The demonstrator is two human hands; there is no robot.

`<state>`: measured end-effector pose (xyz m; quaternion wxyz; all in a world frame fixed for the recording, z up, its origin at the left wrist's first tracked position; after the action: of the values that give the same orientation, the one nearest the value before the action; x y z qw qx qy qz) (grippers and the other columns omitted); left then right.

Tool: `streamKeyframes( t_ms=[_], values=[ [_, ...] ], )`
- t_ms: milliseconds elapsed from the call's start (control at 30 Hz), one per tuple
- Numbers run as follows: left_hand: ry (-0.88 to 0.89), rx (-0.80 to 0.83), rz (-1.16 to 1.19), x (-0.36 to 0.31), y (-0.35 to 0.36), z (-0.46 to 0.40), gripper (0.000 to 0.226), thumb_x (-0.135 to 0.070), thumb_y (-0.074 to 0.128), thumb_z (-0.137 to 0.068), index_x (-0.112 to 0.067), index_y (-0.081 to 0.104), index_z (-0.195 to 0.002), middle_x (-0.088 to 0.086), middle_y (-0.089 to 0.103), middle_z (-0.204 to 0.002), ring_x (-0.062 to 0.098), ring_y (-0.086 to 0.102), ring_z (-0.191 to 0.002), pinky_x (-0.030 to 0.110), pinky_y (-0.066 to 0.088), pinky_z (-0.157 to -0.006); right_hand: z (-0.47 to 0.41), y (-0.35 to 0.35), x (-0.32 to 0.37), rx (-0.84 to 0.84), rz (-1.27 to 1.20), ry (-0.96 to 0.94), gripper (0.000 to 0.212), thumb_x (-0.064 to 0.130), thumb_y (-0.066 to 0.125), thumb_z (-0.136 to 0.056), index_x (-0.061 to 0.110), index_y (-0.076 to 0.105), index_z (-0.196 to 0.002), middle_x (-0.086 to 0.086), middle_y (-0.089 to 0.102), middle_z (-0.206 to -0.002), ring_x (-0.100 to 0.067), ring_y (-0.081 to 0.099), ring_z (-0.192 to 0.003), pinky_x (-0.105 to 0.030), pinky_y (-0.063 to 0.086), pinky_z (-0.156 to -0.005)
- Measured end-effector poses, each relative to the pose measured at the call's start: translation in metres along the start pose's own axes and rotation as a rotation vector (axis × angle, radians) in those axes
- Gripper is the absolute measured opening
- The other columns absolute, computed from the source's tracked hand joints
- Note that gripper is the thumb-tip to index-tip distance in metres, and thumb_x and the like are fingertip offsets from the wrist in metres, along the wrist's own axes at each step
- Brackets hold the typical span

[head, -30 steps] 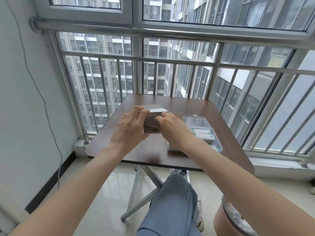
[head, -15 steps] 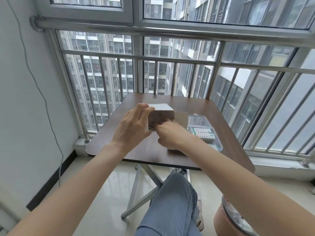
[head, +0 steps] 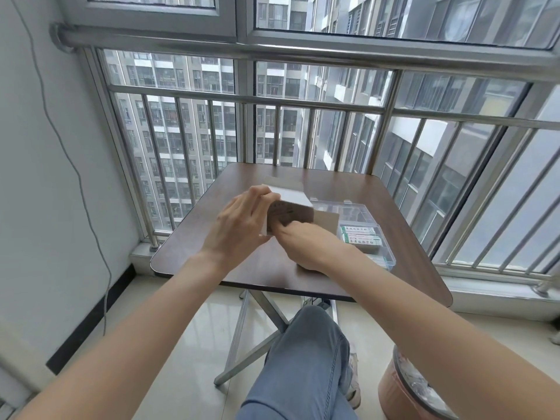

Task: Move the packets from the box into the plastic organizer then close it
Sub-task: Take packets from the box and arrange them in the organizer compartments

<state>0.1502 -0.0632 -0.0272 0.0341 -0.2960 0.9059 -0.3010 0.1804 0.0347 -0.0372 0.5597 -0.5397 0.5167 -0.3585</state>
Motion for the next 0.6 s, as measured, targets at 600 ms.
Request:
streamKeyframes(
  t_ms=[600],
  values=[
    [-0.076, 0.037, 0.100, 0.002, 0.010, 0.005, 0.065, -0.012, 0.084, -0.053, -0.005, 0.057, -0.112, 0.003, 0.043, -0.113, 0.017, 0.046, -0.096, 0.031, 0.038, -0.086, -0.011, 0.020, -0.005, 0.053, -0.288, 0.015, 0.052, -0.007, 0.033, -0.089, 0.004, 0.021, -0.139, -0.018, 0.052, -0.096, -0.039, 0.054, -0.089, -0.044, 0.045, -0.074]
  ],
)
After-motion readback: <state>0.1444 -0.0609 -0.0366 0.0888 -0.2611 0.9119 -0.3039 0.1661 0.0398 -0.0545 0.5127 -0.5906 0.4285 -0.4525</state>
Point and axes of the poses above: each hand's wrist, its own z-axis away from the middle knuckle, its own y-axis out of the palm, x = y × z, the point moved 5 cm from there along -z, towards the middle knuckle
